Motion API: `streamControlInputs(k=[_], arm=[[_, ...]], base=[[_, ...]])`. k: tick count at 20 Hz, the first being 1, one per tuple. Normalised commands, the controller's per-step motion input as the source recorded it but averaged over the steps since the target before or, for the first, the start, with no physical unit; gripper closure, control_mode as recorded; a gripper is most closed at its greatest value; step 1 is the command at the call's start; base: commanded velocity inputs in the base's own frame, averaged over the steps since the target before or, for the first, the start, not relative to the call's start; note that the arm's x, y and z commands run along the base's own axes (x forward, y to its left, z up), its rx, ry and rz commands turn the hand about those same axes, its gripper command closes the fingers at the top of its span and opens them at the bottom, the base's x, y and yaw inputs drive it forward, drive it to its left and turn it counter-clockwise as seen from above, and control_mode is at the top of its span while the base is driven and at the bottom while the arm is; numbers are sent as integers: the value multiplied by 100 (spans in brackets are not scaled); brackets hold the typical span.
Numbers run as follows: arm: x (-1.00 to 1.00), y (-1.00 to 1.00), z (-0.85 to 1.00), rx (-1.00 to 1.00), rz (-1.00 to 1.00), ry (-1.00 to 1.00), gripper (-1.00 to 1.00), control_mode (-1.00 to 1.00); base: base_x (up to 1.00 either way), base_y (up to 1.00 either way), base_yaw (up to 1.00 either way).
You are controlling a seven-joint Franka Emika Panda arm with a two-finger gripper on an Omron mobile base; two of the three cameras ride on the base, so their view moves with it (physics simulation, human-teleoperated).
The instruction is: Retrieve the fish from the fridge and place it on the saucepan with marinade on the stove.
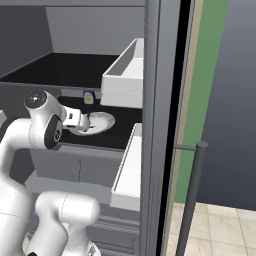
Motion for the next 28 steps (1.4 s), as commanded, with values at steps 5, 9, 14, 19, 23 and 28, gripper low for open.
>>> streamControlInputs(k=[5, 9, 14, 19, 23, 28], arm=[[19, 0, -7, 5, 0, 0, -100, -100], [18, 0, -8, 0, 0, 0, -100, -100], [7, 0, -14, 0, 0, 0, -100, -100], [25, 0, -22, 0, 0, 0, -100, -100], [31, 0, -21, 0, 0, 0, -100, -100], [35, 0, -14, 0, 0, 0, -100, -100]], base=[[0, 0, 0], [0, 0, 0], [0, 0, 0], [0, 0, 0], [0, 0, 0], [0, 0, 0]])
